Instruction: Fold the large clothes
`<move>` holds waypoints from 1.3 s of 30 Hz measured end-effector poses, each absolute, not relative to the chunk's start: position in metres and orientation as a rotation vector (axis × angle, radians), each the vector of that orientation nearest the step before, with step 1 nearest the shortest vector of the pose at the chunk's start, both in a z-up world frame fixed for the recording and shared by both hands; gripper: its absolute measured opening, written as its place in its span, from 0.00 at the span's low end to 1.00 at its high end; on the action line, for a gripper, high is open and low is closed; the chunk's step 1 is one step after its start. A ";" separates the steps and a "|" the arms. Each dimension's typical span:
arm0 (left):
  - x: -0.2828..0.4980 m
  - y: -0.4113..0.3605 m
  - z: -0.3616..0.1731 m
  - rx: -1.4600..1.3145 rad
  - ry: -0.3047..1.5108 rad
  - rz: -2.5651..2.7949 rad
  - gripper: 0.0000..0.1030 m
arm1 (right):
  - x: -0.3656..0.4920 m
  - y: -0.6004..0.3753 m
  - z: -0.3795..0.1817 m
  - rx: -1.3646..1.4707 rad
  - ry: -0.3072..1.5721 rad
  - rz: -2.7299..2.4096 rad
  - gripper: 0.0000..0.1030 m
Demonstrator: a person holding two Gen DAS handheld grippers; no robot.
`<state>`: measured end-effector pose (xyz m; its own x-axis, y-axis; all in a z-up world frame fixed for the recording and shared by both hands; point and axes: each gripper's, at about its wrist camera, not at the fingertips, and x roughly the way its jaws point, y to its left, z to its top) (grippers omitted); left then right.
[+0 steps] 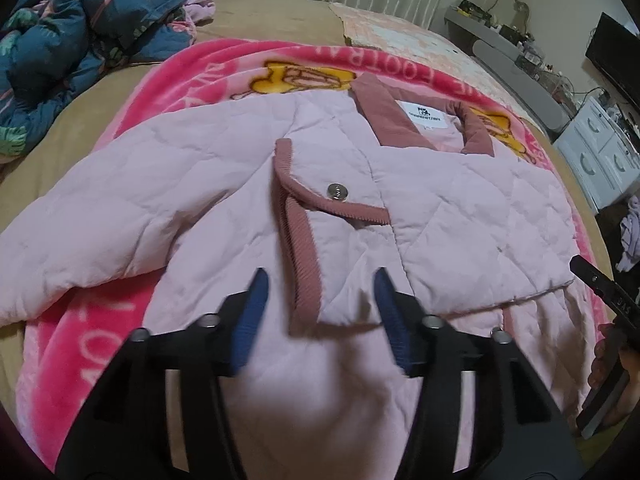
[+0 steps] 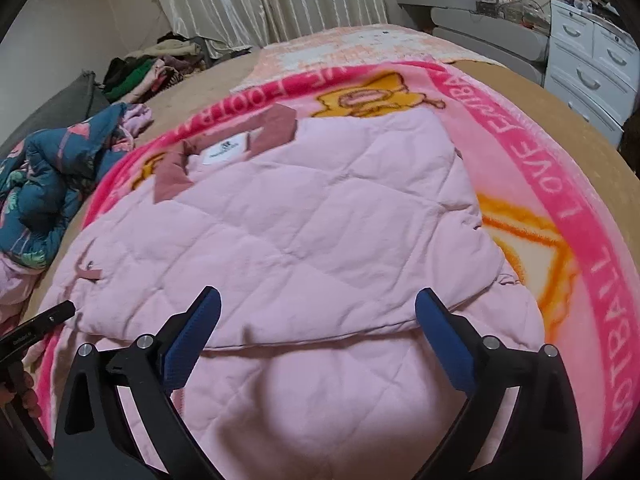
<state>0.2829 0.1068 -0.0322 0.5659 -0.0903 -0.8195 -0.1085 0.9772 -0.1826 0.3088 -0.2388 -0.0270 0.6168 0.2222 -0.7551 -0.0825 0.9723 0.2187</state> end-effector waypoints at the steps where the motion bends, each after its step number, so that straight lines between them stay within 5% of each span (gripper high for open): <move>1: 0.280 0.108 -0.030 -0.221 0.967 0.016 0.53 | 0.308 -0.236 -0.025 0.166 0.888 0.180 0.95; 11: 0.250 0.123 -0.006 -0.200 0.922 0.041 0.90 | 0.292 -0.207 -0.002 0.140 0.856 0.225 0.95; 39: 0.192 0.244 0.014 -0.315 0.807 0.293 0.91 | 0.262 -0.077 0.051 0.034 0.741 0.405 0.96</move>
